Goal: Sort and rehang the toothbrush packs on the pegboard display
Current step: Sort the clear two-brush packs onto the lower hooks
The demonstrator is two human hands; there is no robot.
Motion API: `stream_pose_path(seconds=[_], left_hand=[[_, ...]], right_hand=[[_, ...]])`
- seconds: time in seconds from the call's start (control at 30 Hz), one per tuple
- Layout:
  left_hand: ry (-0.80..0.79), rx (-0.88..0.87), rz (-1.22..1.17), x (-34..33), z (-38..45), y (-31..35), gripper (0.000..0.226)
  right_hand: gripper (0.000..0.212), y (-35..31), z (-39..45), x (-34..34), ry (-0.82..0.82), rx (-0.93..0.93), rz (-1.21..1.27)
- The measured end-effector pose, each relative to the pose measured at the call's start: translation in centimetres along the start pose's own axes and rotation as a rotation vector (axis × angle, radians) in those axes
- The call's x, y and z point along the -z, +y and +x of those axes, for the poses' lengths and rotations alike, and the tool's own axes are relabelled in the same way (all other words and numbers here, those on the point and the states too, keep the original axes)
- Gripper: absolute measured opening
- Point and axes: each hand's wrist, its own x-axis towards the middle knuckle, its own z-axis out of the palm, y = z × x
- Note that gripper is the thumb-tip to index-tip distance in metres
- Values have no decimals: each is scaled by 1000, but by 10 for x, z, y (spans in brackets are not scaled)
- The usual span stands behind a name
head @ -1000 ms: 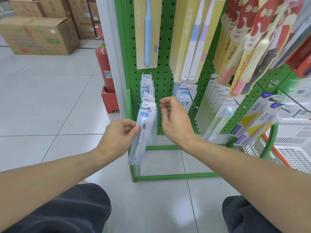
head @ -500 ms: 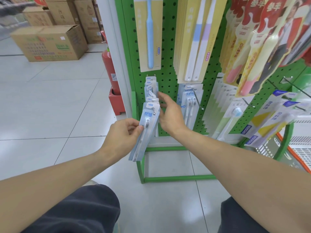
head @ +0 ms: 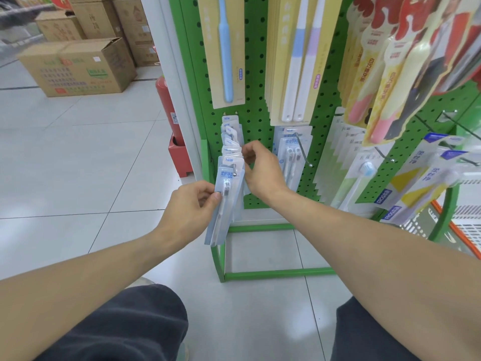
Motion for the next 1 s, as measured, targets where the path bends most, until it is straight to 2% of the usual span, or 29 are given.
stream_pose_path(seconds=[0.2,0.47,0.6,0.73,0.87,1.0], left_hand=[[-8,3,2,2,0,0,15],[-4,-24,94,-3,0,7,16],[-5,-20,96,-4,1,13,14],[10,-16,124,-5,4,19,16],[13,26,139,-5,10,19,16],[2,36,150,-6,8,21,16]], right_hand=[[3,-4,-1,5,-2,-42,-38],[8,-13,-14,21,-49,26,-305],[21,-12,-24,29,-89,13,-515],[29,-14,-34,37,-144,-25,-610],[26,-13,-45,44,-185,-67,-652],[16,-16,-60,49,-282,-34,-732]])
